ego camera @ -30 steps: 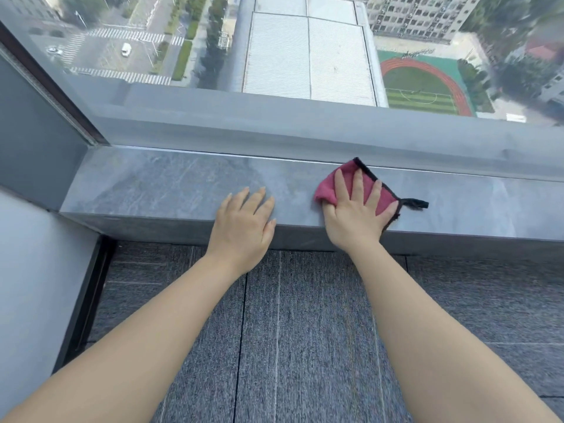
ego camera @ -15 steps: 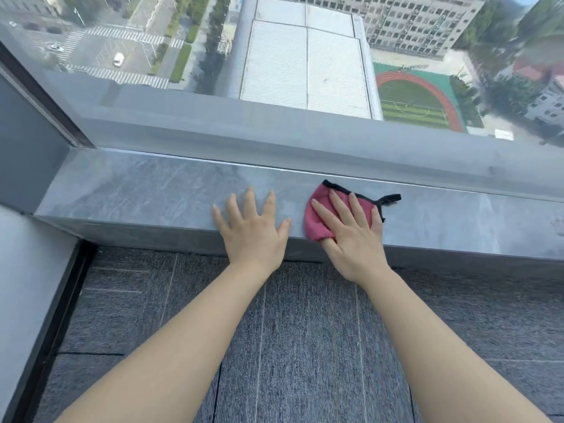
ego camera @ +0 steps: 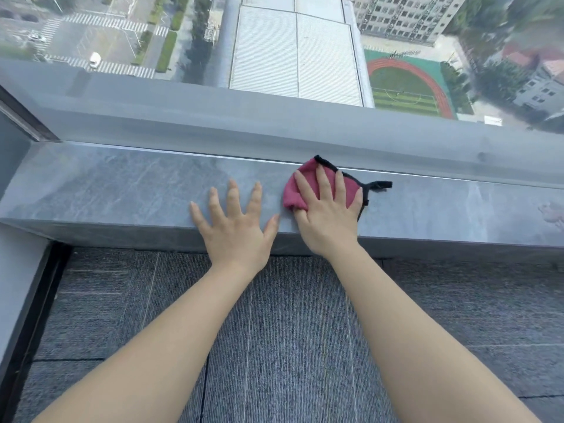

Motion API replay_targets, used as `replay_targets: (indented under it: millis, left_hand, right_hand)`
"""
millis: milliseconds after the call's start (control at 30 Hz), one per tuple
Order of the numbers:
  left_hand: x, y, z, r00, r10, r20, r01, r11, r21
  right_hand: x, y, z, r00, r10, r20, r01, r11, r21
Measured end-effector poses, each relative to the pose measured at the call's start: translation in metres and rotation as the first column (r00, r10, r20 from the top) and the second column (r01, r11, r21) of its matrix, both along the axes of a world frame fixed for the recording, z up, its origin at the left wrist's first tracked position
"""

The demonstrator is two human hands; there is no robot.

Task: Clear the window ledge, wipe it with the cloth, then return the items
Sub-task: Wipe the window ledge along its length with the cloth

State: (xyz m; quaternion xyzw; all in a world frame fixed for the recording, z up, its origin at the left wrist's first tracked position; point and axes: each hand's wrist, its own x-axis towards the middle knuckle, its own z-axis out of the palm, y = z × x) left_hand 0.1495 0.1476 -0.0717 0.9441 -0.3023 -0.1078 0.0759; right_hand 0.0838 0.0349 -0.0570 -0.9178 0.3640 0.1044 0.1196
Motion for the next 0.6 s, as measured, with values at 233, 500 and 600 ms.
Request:
replay_targets:
  millis: [233,500,600]
  left_hand:
    - [-0.002,0.003,0.002,1.0,0.004,-0.013,-0.003,1.0,0.02]
    - [-0.003,0.001,0.004,1.0,-0.006,-0.025,0.008,0.997,0.076]
    - [-0.002,0.001,0.005,0.999,-0.015,-0.05,0.019,0.997,0.076]
  right_hand:
    - [-0.047,-0.024,-0.002,0.998,0.044,-0.037,-0.044,0.999,-0.01]
    - [-0.008,-0.022,-0.003,0.943,-0.332,-0.033,0.333,0.942,0.028]
    - [-0.011,-0.007,-0.002,0.98,-0.2,-0.007,0.2,0.98,0.005]
